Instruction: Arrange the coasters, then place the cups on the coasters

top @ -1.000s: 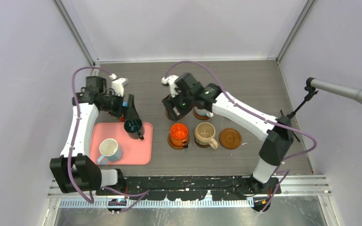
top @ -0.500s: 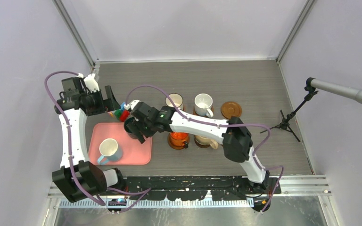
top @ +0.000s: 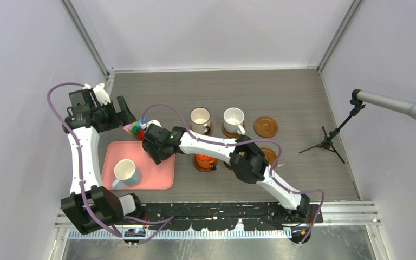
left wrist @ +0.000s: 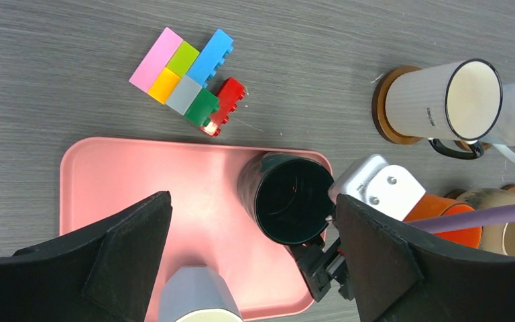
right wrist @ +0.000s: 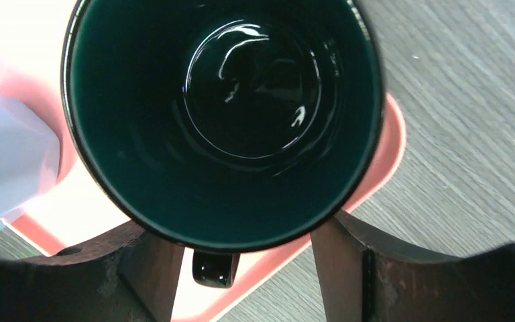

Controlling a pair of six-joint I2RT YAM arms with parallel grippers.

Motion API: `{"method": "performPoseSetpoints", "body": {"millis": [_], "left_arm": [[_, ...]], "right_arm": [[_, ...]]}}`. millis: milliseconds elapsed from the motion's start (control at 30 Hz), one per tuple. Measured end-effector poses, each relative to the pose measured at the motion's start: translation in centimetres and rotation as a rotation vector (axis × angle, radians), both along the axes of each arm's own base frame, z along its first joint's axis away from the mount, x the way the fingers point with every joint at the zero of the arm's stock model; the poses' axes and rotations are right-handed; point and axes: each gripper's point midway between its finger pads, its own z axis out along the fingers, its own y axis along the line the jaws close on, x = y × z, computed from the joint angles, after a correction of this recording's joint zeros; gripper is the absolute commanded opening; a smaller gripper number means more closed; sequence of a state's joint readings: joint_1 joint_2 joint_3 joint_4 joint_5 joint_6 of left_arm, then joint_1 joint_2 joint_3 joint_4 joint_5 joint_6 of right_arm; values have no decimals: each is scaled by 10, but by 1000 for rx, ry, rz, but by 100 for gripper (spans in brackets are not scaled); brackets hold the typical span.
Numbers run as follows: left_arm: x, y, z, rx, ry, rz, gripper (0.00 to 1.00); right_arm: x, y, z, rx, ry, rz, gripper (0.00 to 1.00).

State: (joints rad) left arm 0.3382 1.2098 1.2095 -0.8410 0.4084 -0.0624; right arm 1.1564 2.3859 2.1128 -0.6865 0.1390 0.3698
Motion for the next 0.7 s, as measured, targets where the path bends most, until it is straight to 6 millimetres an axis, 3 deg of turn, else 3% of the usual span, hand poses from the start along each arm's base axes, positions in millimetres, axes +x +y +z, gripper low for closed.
{"method": "performPoseSetpoints", "body": {"millis": [300, 467, 633, 700], "left_arm": [[7, 7, 4, -8, -32, 34, 95], [7, 8, 4, -14, -34, 44, 95], [7, 7, 2, -19, -31, 41, 96], [7, 7, 2, -21, -31, 39, 99]], "right_arm": [[2, 7, -12, -20, -32, -7, 50], [2, 7, -12, -25, -46, -1, 32], [4, 7, -11, -30, -69, 13, 1], [5, 4, -11, -35, -77, 23, 0]]}}
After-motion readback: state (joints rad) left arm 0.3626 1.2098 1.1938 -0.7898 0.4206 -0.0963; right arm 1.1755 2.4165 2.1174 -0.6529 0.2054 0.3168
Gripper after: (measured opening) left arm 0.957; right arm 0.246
